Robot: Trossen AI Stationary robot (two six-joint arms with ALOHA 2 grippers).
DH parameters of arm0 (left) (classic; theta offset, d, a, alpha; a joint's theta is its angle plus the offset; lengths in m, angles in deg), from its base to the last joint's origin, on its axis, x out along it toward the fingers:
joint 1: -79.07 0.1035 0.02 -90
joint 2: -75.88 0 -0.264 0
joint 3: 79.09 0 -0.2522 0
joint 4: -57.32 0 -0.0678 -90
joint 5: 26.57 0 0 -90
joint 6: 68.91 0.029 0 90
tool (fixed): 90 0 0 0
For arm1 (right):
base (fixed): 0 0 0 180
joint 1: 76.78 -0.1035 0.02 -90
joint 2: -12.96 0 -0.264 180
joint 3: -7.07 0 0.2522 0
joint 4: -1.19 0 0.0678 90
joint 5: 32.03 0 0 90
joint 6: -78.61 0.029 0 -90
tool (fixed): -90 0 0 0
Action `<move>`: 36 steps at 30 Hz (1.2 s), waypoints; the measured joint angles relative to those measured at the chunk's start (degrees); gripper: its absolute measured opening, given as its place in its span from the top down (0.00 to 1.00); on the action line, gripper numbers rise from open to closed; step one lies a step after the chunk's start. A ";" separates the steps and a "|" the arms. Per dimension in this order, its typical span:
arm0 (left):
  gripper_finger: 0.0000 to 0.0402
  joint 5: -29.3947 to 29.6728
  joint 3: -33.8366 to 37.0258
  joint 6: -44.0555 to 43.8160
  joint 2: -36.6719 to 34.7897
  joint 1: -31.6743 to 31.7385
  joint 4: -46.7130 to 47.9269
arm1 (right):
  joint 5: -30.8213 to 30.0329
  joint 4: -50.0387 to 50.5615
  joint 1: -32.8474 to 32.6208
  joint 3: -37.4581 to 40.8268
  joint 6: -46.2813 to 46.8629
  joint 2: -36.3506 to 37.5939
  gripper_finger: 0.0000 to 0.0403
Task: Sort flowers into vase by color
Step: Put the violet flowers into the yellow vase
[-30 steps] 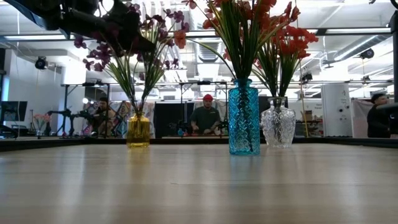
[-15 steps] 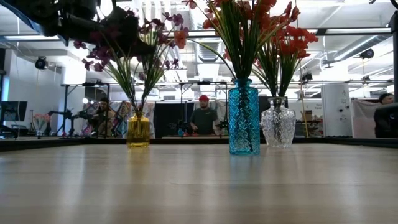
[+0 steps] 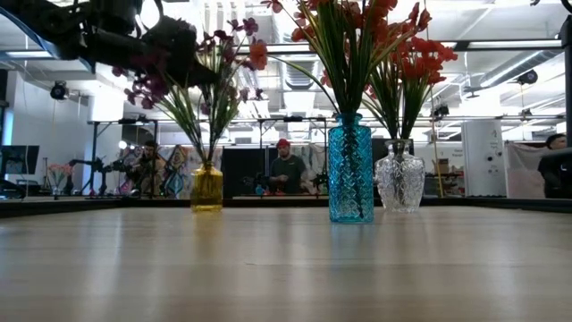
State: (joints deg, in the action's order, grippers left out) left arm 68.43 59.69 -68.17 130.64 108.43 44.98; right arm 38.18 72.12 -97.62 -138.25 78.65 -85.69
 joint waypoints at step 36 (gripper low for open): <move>1.00 4.34 0.25 -8.26 0.00 -0.01 1.80 | 0.04 0.00 0.00 0.00 0.00 0.00 0.27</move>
State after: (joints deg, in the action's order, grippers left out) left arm 72.76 59.94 -76.43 130.64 108.41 46.79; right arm 38.22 72.12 -97.62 -138.25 78.65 -85.69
